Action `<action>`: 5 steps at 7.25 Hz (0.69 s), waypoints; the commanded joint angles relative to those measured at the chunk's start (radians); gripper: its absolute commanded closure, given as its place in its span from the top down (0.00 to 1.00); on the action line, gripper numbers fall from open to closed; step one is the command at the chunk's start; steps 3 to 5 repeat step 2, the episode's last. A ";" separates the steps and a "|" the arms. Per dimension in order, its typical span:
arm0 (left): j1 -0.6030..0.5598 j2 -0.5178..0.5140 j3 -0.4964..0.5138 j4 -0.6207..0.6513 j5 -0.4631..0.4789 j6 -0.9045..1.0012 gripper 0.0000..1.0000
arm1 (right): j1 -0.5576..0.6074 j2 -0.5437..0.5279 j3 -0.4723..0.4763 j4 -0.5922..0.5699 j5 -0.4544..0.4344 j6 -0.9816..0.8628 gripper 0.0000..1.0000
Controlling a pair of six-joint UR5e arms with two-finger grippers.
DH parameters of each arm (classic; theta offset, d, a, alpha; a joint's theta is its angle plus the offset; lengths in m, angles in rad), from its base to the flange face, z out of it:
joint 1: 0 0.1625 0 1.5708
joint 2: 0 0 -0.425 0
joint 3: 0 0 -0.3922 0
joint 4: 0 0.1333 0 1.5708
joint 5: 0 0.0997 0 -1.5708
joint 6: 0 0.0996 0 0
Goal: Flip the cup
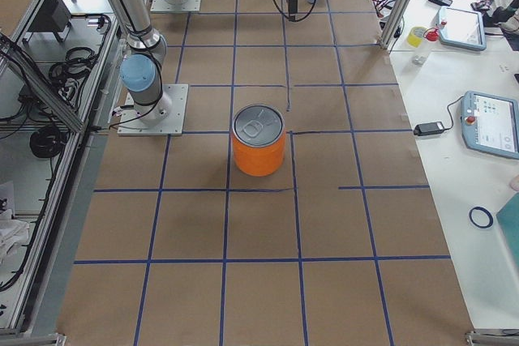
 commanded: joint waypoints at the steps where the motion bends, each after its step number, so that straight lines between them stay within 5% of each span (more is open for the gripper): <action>1: 0.000 0.000 -0.001 0.001 0.003 0.000 1.00 | 0.000 0.000 0.001 0.000 0.000 0.000 1.00; 5: 0.000 0.001 -0.004 0.001 0.006 0.002 1.00 | 0.000 0.000 0.001 0.002 0.000 0.000 1.00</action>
